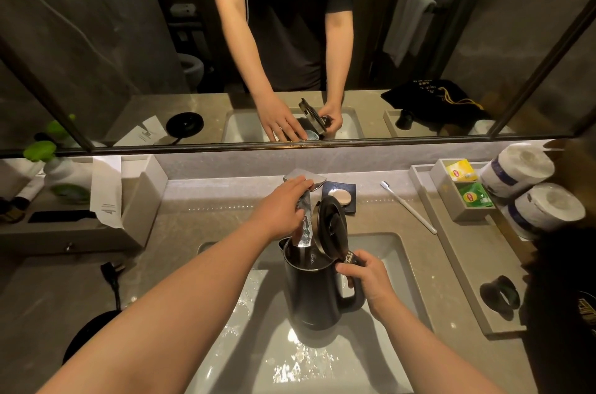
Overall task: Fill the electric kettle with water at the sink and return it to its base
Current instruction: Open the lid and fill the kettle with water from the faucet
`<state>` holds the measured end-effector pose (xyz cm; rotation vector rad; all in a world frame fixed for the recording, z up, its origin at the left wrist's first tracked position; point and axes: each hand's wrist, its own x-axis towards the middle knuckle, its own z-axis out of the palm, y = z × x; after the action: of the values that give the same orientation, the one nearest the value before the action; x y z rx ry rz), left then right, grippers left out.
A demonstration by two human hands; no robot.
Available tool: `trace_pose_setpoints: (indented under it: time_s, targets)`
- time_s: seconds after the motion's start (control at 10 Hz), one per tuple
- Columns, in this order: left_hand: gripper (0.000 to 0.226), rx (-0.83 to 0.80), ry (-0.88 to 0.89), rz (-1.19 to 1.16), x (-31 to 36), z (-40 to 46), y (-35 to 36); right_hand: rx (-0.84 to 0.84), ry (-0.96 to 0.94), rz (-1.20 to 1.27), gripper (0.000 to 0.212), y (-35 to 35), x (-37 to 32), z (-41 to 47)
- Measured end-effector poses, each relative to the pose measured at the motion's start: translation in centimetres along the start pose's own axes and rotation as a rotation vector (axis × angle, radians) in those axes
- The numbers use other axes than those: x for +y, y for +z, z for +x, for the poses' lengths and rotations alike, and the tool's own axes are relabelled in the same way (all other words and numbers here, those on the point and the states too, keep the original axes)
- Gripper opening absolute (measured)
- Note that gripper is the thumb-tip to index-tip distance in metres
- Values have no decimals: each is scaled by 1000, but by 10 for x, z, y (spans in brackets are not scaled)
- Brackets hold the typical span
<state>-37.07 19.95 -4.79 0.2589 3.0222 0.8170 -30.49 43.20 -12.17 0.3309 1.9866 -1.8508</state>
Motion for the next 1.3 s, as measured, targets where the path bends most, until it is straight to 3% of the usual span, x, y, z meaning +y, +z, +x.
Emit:
trace_pose_setpoints:
  time_s: [0.3, 0.7, 0.9, 1.2, 1.3]
  targets:
    - [69, -2, -4, 1, 0, 0, 0, 7, -10, -4, 65, -1, 0, 1]
    - [69, -9, -5, 3, 3, -1, -2, 12, -14, -12, 57, 1, 1, 2]
    - [69, -14, 1, -2, 3, -2, -4, 7, -21, 4, 40, 2, 1, 2]
    - [69, -2, -7, 0, 3, -1, -4, 15, -26, 4, 63, 2, 4, 1]
    - [69, -8, -9, -5, 3, -1, -3, 15, -20, 5, 62, 2, 3, 1]
